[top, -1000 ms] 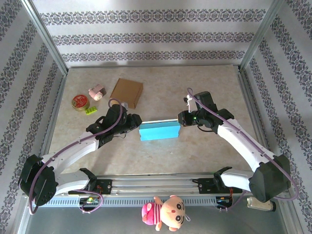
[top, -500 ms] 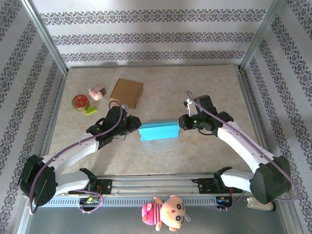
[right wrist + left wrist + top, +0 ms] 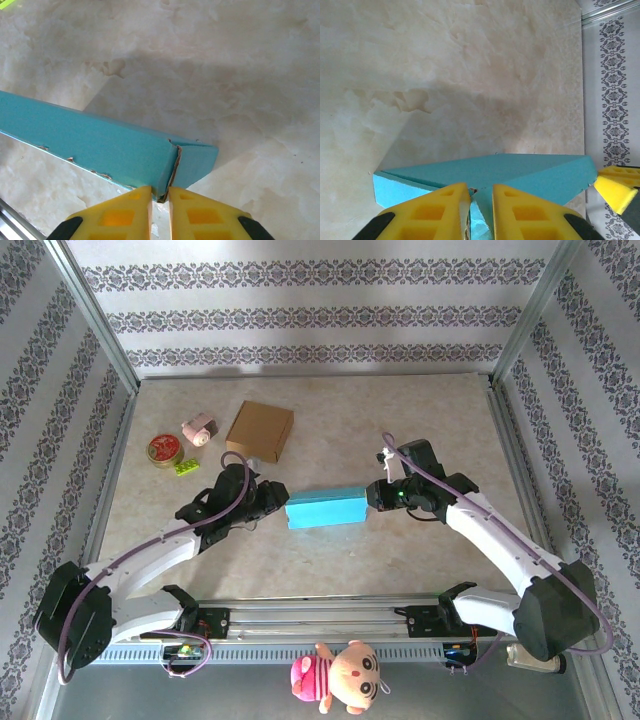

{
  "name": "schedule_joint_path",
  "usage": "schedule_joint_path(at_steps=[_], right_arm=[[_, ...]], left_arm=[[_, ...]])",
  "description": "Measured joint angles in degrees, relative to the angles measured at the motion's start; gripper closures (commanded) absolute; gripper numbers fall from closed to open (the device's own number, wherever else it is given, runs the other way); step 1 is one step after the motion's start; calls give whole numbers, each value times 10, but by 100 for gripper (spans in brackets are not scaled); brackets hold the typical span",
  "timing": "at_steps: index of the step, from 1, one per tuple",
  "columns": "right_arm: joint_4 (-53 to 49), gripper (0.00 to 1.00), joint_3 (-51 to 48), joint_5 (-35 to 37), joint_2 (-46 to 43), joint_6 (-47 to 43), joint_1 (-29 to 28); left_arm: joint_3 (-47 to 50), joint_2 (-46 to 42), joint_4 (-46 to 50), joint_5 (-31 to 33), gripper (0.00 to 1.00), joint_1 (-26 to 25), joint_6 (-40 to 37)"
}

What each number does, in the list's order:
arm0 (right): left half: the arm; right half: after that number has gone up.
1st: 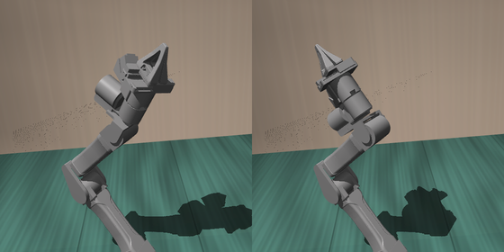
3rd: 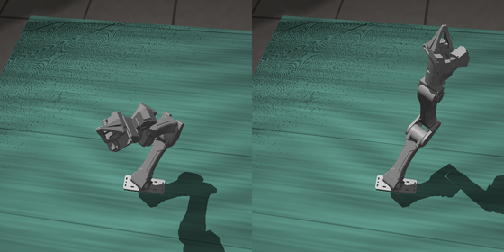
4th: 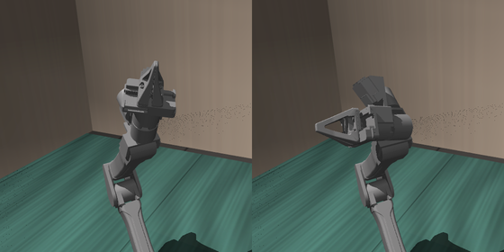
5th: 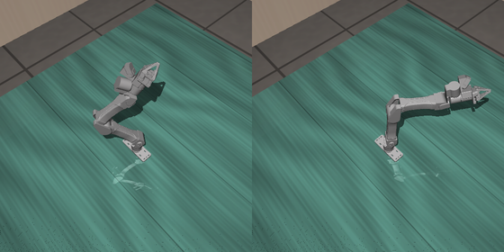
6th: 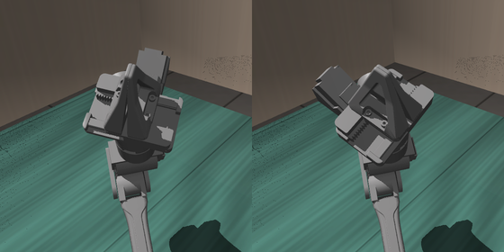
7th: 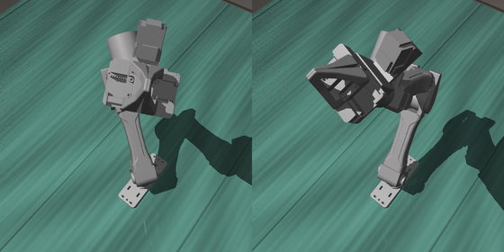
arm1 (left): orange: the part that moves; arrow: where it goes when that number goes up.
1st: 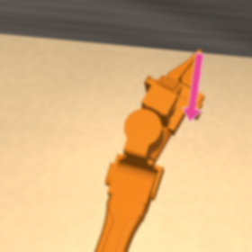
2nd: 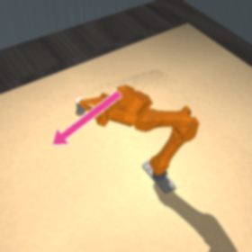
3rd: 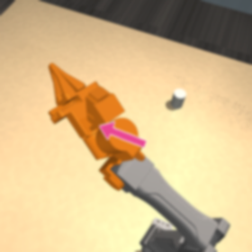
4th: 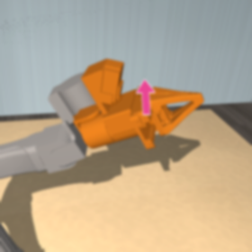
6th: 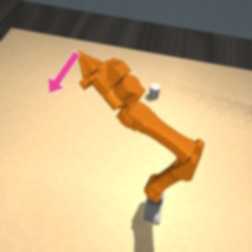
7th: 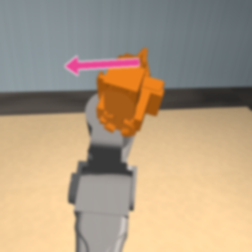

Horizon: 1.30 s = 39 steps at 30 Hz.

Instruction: Fold the paper box

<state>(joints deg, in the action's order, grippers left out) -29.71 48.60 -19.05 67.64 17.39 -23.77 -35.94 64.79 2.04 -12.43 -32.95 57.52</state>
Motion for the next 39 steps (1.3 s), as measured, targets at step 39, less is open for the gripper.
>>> schedule_joint_path(at_steps=[39], right_arm=[[32, 61, -10, -45, 29, 11, 30]], left_arm=[[83, -29, -98, -38, 74, -13, 57]])
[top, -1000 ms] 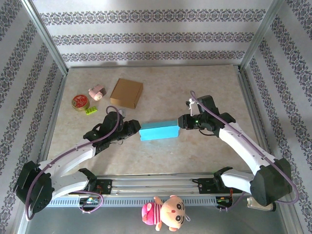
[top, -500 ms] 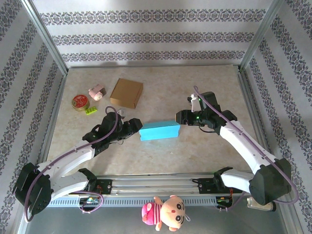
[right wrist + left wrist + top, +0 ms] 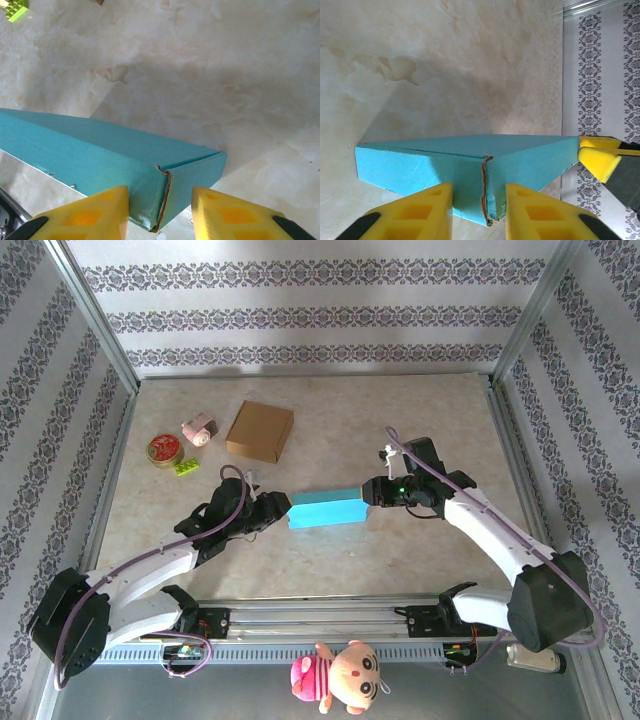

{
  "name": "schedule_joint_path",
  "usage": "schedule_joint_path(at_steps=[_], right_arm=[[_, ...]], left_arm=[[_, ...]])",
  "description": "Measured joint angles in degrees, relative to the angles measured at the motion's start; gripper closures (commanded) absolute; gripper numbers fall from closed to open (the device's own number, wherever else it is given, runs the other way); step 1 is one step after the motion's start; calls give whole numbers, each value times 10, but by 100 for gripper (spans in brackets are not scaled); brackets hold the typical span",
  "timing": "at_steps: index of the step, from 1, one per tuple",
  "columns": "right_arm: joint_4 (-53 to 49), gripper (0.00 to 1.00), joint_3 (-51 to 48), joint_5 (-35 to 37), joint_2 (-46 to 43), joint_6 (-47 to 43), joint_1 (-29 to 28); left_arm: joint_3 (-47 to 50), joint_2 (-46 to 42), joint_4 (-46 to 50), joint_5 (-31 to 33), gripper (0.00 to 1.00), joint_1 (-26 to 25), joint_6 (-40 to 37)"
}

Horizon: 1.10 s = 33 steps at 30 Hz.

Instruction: Fold the paper box

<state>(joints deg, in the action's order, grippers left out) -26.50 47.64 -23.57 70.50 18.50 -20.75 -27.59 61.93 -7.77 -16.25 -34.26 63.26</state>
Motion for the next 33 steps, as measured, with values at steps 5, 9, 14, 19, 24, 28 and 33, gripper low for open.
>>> schedule_joint_path(at_steps=[5, 9, 14, 19, 24, 28, 33], right_arm=[[-16, 55, 6, 6, -4, -2, 0], [-37, 54, 25, 6, -4, 3, 0], [-39, 55, 36, 6, -4, 9, 0], [-35, 64, 26, 5, 4, 10, -6], [-34, 69, 12, 10, -9, 10, -17], [-59, 69, -17, 34, -63, 9, -33], [-105, 66, -70, 67, -160, 30, -81]], left_arm=[[-7, -11, 23, 4, 56, -7, -13], [-35, -11, 72, 9, 43, -10, -32], [-57, -1, 77, 11, 44, -10, -42], [-47, 31, 56, 1, 63, -10, -40], [-34, 23, 36, 3, 68, -22, -36], [-28, -11, 70, 17, 68, -65, -32], [-6, -75, 117, 42, 68, -124, -17]])
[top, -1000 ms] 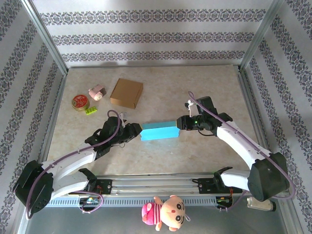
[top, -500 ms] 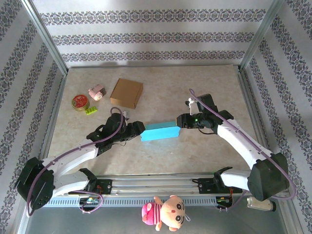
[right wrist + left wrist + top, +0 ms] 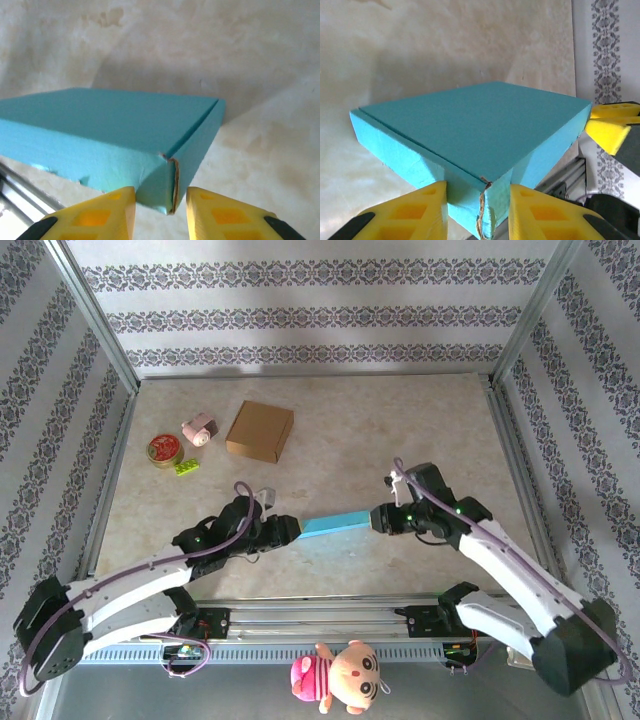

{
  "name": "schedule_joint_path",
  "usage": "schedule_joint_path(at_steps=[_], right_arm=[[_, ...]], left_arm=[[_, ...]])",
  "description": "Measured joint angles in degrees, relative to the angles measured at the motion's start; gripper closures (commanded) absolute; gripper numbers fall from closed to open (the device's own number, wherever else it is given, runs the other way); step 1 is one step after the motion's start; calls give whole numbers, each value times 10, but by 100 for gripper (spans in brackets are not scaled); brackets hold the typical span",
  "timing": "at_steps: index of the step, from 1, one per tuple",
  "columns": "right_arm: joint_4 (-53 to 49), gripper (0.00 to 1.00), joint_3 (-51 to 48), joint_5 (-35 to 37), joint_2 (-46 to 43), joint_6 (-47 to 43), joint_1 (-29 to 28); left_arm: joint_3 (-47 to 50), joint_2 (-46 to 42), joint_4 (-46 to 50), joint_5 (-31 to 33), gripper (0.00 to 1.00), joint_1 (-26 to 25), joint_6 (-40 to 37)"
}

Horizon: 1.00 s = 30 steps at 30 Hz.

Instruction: Fold the paper box

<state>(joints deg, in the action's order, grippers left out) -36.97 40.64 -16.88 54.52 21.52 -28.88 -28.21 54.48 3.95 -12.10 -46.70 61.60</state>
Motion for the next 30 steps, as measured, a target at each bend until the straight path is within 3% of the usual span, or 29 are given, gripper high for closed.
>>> schedule_joint_path(at_steps=[2, 6, 12, 18, 23, 30], right_arm=[[-20, 63, -7, 24, -24, 10, -46], [-35, 56, -13, 53, -42, 47, -93], [-42, 50, -51, 83, -48, 103, -93], [-43, 42, -54, 120, -73, 136, -91], [-23, 28, -80, 141, -123, 149, -64], [81, 31, -133, 97, -98, 177, -16]], left_arm=[[13, -14, 1, 10, 67, -9, 10], [22, -23, 1, 24, 52, -23, 28], [23, -12, 38, 67, 37, -24, 30], [23, 21, 47, 98, 29, -24, 16], [17, 54, 47, 111, 26, -24, 3], [-13, 129, 37, 120, 21, -24, -7]])
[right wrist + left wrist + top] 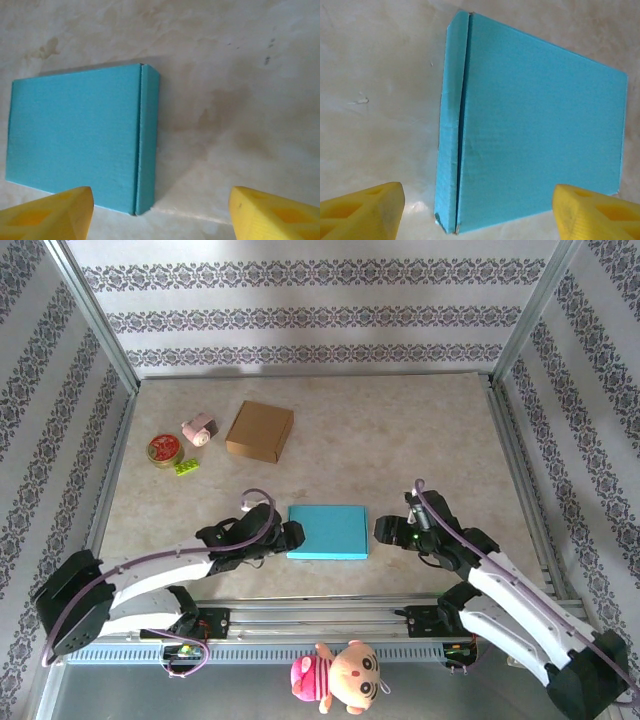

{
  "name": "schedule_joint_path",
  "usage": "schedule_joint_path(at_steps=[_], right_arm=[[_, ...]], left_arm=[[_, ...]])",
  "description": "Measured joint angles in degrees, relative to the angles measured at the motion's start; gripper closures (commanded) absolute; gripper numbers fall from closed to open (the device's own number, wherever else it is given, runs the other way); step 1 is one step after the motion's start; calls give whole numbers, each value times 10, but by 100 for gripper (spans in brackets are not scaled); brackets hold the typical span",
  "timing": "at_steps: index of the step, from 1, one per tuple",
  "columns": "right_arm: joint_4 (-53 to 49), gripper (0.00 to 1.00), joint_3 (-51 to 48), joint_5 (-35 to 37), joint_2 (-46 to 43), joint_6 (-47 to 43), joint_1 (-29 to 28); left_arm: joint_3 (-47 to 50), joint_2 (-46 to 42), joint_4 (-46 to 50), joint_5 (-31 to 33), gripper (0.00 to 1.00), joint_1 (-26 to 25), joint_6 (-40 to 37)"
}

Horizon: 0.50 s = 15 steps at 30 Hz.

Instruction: Fold the paper box

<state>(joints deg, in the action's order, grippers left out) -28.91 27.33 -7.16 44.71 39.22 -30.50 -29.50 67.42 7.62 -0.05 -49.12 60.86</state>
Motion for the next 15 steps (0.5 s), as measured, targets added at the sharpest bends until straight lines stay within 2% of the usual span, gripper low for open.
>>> schedule_joint_path(at_steps=[3, 8, 10, 15], right_arm=[[67, 34, -9, -54, 63, 18, -7], [155, 39, -17, -93, 165, 47, -36], [176, 41, -20, -95, 195, 57, -44], [200, 60, -23, -80, 228, 78, -51]], left_arm=[[-26, 35, -3, 12, 21, 0, -6], [-62, 89, -17, 20, 21, 3, -19], [-70, 113, -30, 16, 27, 7, -23], [-94, 184, -44, -1, 48, 25, -40]])
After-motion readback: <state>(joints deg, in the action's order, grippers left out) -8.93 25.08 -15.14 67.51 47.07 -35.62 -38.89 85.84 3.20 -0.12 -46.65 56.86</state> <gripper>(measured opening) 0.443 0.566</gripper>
